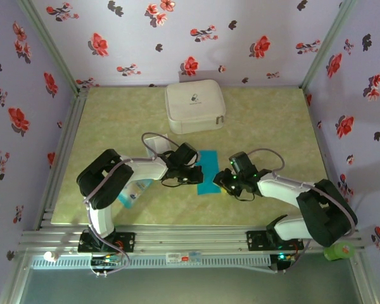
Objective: Fold a paper plane with a square sheet of paper (pick it up from the middle)
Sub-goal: Turn over the paper at the center of the table.
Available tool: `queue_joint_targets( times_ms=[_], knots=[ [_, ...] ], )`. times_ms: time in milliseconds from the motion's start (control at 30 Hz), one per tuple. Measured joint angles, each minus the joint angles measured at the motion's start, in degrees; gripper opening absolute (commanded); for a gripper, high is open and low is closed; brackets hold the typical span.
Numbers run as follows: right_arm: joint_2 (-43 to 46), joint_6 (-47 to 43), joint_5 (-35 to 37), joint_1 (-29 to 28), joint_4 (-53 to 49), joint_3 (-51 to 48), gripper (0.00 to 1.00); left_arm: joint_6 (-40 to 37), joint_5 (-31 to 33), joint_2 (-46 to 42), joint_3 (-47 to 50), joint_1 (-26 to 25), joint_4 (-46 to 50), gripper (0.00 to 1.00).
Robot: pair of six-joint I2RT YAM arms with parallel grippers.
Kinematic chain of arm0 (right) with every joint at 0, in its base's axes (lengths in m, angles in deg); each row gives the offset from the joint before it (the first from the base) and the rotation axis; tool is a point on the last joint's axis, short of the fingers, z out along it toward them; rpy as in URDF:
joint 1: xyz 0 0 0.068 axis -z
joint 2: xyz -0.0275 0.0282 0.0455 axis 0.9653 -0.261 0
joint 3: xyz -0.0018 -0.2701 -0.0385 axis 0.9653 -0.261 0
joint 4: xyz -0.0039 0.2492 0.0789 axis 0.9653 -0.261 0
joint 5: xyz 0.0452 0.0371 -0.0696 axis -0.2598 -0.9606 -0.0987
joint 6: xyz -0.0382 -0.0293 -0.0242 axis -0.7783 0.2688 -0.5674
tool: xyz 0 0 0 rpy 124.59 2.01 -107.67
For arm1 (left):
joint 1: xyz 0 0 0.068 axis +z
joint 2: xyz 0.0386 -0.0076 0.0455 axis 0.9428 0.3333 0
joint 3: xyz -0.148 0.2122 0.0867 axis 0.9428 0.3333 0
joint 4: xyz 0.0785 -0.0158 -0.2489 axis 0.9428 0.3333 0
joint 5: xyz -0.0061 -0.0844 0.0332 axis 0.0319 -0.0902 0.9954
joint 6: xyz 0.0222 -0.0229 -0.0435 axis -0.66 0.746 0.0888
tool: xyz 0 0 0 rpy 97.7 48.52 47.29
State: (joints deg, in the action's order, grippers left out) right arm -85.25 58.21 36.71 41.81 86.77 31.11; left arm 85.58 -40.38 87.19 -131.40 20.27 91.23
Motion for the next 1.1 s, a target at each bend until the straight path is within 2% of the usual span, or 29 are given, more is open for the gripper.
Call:
queue_joint_targets(
  times_ms=[133, 500, 833, 1100],
  knots=[
    [-1.86, 0.17, -0.11, -0.11, 4.35, 0.02, 0.39, 0.0, 0.0, -0.04, 0.0, 0.0, 0.02, 0.07],
    [-4.44, -2.43, -1.18, 1.25, 5.97, 1.92, 0.44, -1.79, 0.28, -0.37, -0.55, 0.0, 2.36, 0.07],
    [-5.86, -4.68, -4.63, 5.03, 10.27, 2.23, 0.39, -3.13, 0.31, -0.39, -0.76, 0.0, 3.08, 0.07],
    [-7.52, -4.57, -5.4, 5.6, 13.27, 2.25, 0.36, -3.28, 0.31, -0.42, -0.76, 0.0, 3.08, 0.07]
  ],
)
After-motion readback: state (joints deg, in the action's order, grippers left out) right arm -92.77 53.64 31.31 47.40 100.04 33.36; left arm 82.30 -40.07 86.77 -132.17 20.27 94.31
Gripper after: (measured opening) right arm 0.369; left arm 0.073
